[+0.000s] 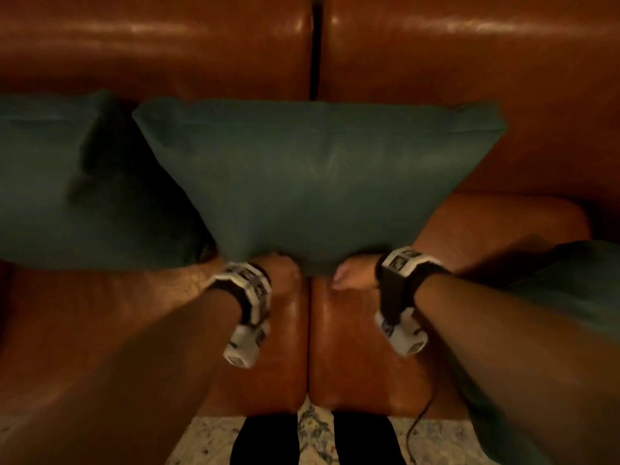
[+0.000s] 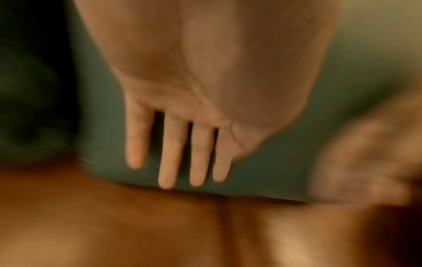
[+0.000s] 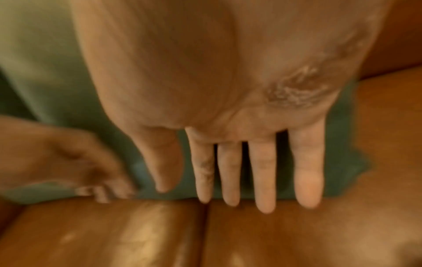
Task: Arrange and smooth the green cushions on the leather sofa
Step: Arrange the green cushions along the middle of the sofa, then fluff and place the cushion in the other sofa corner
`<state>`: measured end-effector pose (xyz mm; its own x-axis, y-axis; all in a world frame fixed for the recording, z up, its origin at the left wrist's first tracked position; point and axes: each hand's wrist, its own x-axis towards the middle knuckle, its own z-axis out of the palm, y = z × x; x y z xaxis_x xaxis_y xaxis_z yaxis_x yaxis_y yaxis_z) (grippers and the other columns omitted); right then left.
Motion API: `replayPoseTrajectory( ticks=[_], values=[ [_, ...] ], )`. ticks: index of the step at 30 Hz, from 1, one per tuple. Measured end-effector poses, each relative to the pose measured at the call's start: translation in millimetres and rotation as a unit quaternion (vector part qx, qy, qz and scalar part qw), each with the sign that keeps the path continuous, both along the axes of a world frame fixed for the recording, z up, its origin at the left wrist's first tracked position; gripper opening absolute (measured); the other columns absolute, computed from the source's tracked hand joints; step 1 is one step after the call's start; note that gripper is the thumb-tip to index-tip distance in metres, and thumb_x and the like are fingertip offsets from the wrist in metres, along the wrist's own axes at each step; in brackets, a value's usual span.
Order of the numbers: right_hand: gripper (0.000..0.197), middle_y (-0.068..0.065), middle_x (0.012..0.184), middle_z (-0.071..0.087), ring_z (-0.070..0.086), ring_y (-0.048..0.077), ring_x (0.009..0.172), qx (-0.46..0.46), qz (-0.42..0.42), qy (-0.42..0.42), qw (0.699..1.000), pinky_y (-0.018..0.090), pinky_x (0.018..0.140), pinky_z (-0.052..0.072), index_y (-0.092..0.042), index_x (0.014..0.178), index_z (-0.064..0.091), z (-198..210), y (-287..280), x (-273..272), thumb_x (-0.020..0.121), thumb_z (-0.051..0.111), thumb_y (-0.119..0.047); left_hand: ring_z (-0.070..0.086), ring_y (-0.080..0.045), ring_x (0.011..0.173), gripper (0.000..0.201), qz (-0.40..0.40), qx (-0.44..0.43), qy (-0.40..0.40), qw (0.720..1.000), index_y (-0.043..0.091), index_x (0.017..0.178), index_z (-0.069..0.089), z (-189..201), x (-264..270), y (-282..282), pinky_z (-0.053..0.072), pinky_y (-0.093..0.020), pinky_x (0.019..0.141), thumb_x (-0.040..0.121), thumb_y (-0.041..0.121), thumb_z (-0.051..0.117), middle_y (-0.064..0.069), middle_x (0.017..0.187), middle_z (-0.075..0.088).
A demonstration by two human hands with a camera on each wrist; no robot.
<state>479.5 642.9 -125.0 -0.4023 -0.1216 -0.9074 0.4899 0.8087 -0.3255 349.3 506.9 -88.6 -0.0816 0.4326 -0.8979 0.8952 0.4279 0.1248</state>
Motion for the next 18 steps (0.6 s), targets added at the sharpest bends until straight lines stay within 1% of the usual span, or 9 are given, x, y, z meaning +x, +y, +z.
replayPoseTrajectory(
  ticks=[1, 3, 5, 7, 9, 11, 13, 15, 18],
  values=[
    [0.039, 0.006, 0.138, 0.053, 0.049, 0.024, 0.128, 0.003, -0.01, -0.034, 0.999, 0.029, 0.105, 0.035, -0.021, 0.131, 0.058, -2.3, 20.1, 8.6, 0.097, 0.05, -0.04, 0.043, -0.022, 0.133, 0.039, 0.012, 0.002, 0.008, 1.0, 0.021, 0.133, 0.054, -23.8, -20.1, -14.8, 0.032, -0.035, 0.111, 0.096, 0.032, 0.043, -0.003, 0.145, 0.046],
    [0.032, 0.001, 0.137, 0.055, 0.05, 0.023, 0.129, 0.024, -0.032, -0.029, 0.999, 0.029, 0.104, 0.037, -0.04, 0.124, 0.059, -0.5, 57.2, 33.2, 0.092, 0.059, -0.04, 0.052, -0.023, 0.125, 0.036, 0.044, -0.011, 0.098, 0.994, 0.028, 0.122, 0.059, -49.1, -55.4, -48.5, 0.041, -0.037, 0.106, 0.087, 0.036, 0.05, -0.002, 0.137, 0.054],
    [0.035, 0.002, 0.132, 0.059, 0.055, 0.024, 0.122, 0.115, -0.051, -0.019, 0.992, 0.029, 0.099, 0.042, -0.029, 0.119, 0.065, -7.4, 86.1, 60.3, 0.091, 0.051, -0.045, 0.055, -0.028, 0.121, 0.037, 0.144, 0.016, 0.132, 0.981, 0.025, 0.122, 0.059, -30.8, -66.3, -73.7, 0.044, -0.038, 0.102, 0.088, 0.032, 0.046, -0.008, 0.135, 0.056],
    [0.045, -0.001, 0.133, 0.058, 0.054, 0.022, 0.12, 0.179, -0.085, 0.028, 0.98, 0.028, 0.102, 0.039, -0.025, 0.114, 0.067, 5.1, 104.5, 83.8, 0.086, 0.044, -0.052, 0.049, -0.031, 0.125, 0.039, 0.219, 0.041, 0.16, 0.962, 0.016, 0.13, 0.053, -15.9, -57.9, -95.9, 0.038, -0.037, 0.104, 0.096, 0.027, 0.039, -0.013, 0.139, 0.051],
    [0.031, 0.002, 0.136, 0.056, 0.049, 0.023, 0.126, 0.196, -0.166, 0.064, 0.965, 0.027, 0.104, 0.032, -0.022, 0.117, 0.067, 29.2, 110.2, 104.1, 0.094, 0.049, -0.034, 0.051, -0.031, 0.12, 0.033, 0.301, 0.043, 0.137, 0.943, 0.012, 0.12, 0.059, -13.0, -42.1, -126.3, 0.038, -0.036, 0.105, 0.097, 0.027, 0.041, -0.014, 0.133, 0.055],
    [0.024, 0.007, 0.128, 0.062, 0.054, 0.024, 0.121, 0.19, -0.224, 0.104, 0.95, 0.027, 0.102, 0.034, -0.018, 0.113, 0.068, 47.6, 99.4, 123.1, 0.097, 0.051, -0.022, 0.057, -0.034, 0.113, 0.027, 0.383, 0.041, 0.092, 0.918, 0.012, 0.113, 0.065, -20.9, -20.2, -166.6, 0.043, -0.039, 0.1, 0.096, 0.026, 0.05, -0.014, 0.123, 0.062],
    [0.015, 0.009, 0.106, 0.072, 0.066, 0.022, 0.101, 0.123, -0.281, 0.099, 0.947, 0.03, 0.097, 0.045, -0.02, 0.098, 0.07, 61.0, 73.2, 138.8, 0.095, 0.055, -0.022, 0.063, -0.037, 0.101, 0.022, 0.461, 0.031, 0.056, 0.885, 0.009, 0.106, 0.068, -34.3, 3.3, -206.4, 0.05, -0.043, 0.09, 0.093, 0.023, 0.058, -0.018, 0.112, 0.067],
    [0.016, 0.006, 0.084, 0.075, 0.068, 0.017, 0.079, 0.058, -0.274, 0.097, 0.955, 0.029, 0.083, 0.052, -0.017, 0.091, 0.073, 66.4, 42.4, 154.1, 0.095, 0.058, -0.023, 0.065, -0.032, 0.087, 0.019, 0.493, -0.006, 0.022, 0.87, 0.011, 0.101, 0.067, -41.1, 31.3, -237.0, 0.051, -0.036, 0.077, 0.094, 0.025, 0.058, -0.016, 0.1, 0.07],
    [0.03, 0.0, 0.081, 0.074, 0.067, 0.018, 0.08, 0.042, -0.179, 0.121, 0.975, 0.025, 0.074, 0.044, -0.018, 0.086, 0.072, 62.1, -9.1, 173.7, 0.093, 0.056, -0.042, 0.067, -0.025, 0.076, 0.016, 0.516, -0.035, -0.004, 0.856, 0.017, 0.091, 0.065, -39.9, 69.1, -260.5, 0.049, -0.033, 0.075, 0.097, 0.023, 0.052, -0.009, 0.095, 0.071]
  ],
)
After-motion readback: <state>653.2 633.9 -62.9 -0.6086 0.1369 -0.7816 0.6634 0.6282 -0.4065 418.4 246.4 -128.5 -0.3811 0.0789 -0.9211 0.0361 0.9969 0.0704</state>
